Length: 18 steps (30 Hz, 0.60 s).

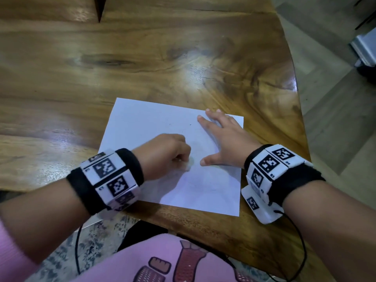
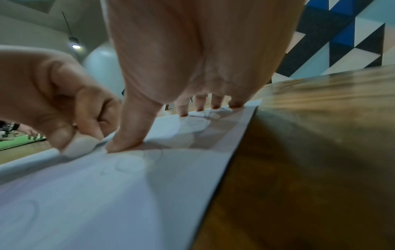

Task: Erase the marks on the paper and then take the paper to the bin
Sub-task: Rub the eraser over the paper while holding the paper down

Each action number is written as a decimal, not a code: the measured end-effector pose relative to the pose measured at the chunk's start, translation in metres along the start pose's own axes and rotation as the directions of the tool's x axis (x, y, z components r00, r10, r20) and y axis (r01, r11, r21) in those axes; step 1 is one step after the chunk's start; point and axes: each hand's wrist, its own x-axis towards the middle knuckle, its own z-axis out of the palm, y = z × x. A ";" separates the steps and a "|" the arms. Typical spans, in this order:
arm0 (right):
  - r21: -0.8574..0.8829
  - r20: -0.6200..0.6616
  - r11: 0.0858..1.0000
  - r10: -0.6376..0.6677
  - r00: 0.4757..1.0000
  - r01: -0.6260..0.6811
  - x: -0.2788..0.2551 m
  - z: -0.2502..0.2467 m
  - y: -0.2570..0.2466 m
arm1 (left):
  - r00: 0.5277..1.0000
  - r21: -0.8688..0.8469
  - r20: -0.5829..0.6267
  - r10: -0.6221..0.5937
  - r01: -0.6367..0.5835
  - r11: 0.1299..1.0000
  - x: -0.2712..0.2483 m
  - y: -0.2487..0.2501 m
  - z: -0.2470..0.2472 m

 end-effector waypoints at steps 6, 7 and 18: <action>-0.004 0.009 1.000 0.004 1.000 -0.004 0.000 0.000 0.000 | 0.976 -0.078 0.210 0.066 -0.051 0.996 -0.050 0.002 0.016; -0.006 0.011 1.000 0.006 1.000 -0.006 0.000 0.000 0.000 | 0.975 -0.077 0.215 0.063 -0.047 0.996 -0.049 0.002 0.014; 0.007 0.006 1.000 0.011 1.000 -0.011 0.000 0.000 0.000 | 0.959 -0.017 0.274 0.067 -0.065 0.998 -0.043 -0.003 0.007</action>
